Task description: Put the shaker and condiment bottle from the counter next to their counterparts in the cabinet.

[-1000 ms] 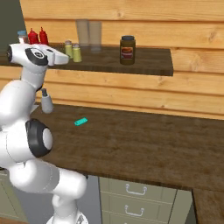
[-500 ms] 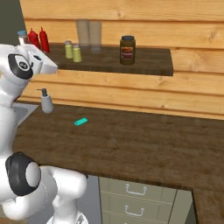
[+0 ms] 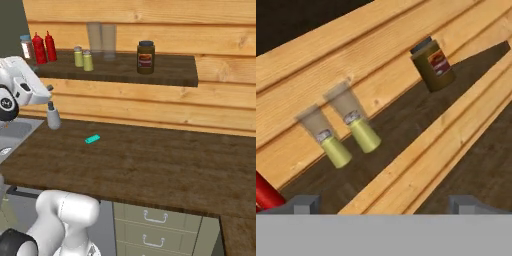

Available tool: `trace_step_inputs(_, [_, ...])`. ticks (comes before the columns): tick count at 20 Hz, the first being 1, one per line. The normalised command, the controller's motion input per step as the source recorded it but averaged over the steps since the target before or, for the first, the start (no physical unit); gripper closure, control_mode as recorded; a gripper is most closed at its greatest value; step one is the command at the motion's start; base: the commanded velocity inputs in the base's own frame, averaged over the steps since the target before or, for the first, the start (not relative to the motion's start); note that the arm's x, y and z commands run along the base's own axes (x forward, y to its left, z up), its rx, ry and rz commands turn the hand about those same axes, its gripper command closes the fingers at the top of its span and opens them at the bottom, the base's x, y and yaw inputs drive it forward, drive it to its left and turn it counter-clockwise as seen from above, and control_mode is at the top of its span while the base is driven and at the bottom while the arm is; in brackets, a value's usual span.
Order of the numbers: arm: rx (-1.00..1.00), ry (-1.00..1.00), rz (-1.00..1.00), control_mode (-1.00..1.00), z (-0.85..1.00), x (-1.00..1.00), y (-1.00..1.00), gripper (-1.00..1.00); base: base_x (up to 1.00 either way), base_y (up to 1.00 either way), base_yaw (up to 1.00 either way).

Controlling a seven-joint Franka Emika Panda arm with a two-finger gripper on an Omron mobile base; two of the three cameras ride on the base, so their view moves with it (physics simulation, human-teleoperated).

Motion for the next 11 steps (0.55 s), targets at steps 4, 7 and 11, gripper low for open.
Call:
trace_step_inputs(4, [0.14,-0.12,0.0,-1.0,-0.01,-1.0,0.0,-1.0,0.0,0.0,0.0])
trace_step_inputs(7, [0.11,-0.13,0.01,-1.0,-0.06,-1.0,0.0,-1.0,0.0,0.0,0.0])
trace_step_inputs(11, [0.1,-0.18,0.03,-1.0,-0.14,-1.0,0.01,-1.0,0.0,0.0,0.0])
